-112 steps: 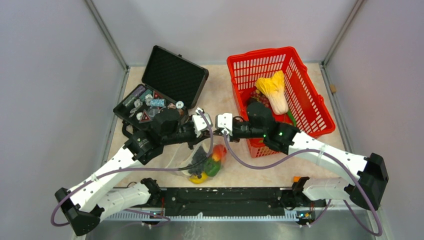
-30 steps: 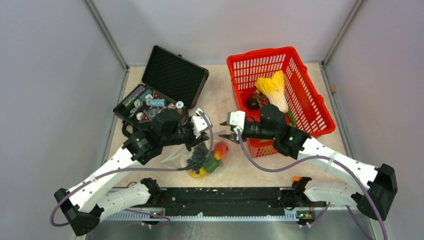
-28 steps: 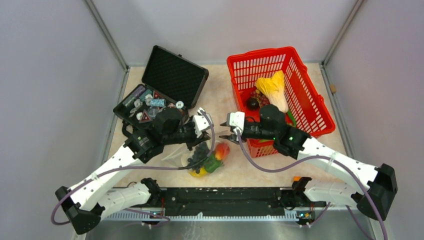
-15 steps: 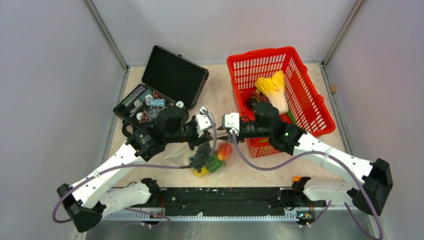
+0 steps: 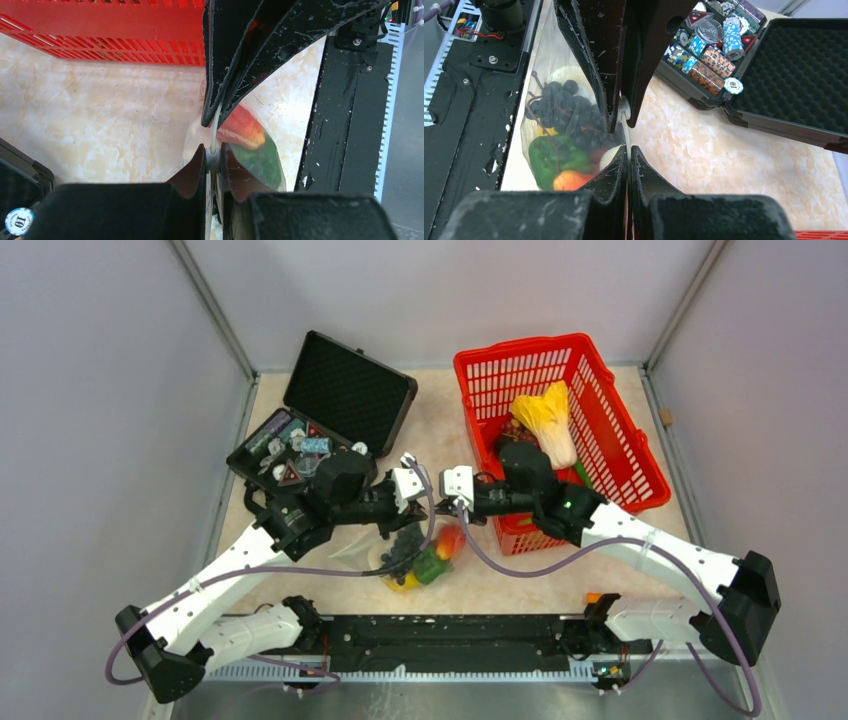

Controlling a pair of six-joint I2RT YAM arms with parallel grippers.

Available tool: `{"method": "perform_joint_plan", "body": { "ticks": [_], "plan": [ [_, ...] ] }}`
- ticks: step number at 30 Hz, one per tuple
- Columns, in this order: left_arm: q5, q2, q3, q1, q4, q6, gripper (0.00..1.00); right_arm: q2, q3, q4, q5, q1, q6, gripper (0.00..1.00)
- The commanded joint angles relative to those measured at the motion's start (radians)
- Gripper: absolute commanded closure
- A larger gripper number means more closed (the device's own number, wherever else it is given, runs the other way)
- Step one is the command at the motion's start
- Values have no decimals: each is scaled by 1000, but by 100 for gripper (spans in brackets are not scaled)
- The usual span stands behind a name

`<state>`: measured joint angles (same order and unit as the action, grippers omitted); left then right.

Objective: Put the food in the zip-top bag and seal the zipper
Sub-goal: Zip the zipper food storage bag at the center of the board.

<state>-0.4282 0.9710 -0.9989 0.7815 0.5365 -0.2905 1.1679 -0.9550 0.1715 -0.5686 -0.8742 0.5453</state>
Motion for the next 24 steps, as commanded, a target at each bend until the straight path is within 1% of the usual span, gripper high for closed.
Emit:
{"method": "perform_joint_plan", "body": {
  "ticks": [1, 7, 13, 18, 24],
  "plan": [
    [3, -24, -24, -1, -68, -6, 100, 5, -59, -16, -4, 6, 14, 100],
    [42, -40, -7, -2, -47, -10, 100, -28, -25, -58, 38, 7, -8, 100],
    [118, -76, 22, -2, -14, -23, 100, -32, -16, -44, 104, 6, -22, 100],
    [169, -109, 29, -2, 47, -32, 100, -55, 39, -122, 135, 7, -76, 100],
    [220, -169, 66, -4, 72, -20, 100, -70, 67, -156, 173, 10, -101, 100]
  ]
}}
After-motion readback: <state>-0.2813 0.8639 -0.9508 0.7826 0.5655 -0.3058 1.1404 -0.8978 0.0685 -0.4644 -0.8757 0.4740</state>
